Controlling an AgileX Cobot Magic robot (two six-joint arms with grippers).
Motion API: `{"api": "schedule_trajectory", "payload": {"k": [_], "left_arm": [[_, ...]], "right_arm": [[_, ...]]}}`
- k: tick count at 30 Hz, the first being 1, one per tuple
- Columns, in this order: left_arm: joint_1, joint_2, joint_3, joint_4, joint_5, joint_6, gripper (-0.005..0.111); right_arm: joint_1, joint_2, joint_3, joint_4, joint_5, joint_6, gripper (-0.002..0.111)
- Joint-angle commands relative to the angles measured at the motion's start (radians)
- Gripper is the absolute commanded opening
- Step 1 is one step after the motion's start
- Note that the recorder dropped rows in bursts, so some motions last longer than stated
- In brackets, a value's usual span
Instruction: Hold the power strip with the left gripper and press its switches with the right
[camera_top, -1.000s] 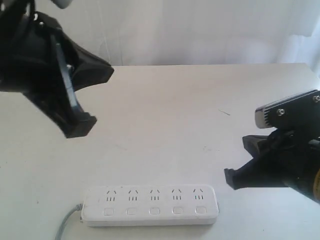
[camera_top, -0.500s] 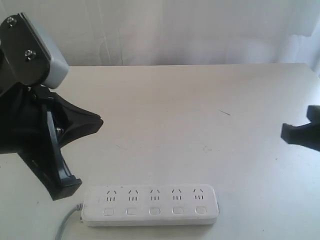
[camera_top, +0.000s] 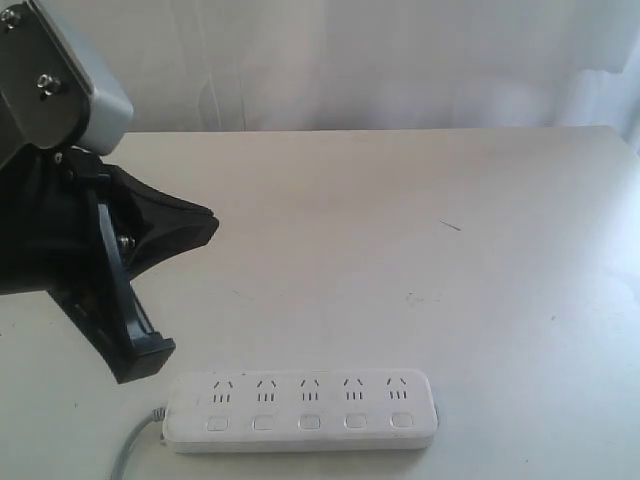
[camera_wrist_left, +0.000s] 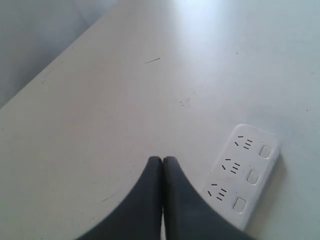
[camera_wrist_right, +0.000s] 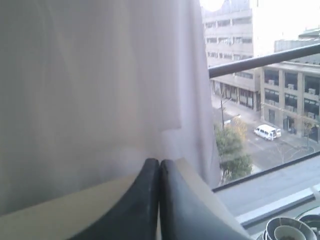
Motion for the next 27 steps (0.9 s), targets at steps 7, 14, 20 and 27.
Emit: {"api": "schedule_trajectory", "payload": {"k": [7,14,20,27], "left_arm": [[-0.004,-0.010,0.004,-0.007,0.003,0.021,0.000],[-0.004,-0.012,0.004,-0.013,0.030,0.024,0.000],[-0.004,-0.016,0.004,-0.013,0.049,0.024,0.000],[-0.004,-0.016,0.004,-0.013,0.043,0.024,0.000]], "right_arm": [[-0.040,-0.296,0.009,-0.002,0.017,0.004,0.000],[-0.040,-0.354,0.009,0.057,0.002,0.044,0.000],[-0.040,-0.354,0.009,0.198,-0.093,0.108,0.000],[-0.092,-0.354,0.009,0.198,-0.305,0.108,0.000]]}}
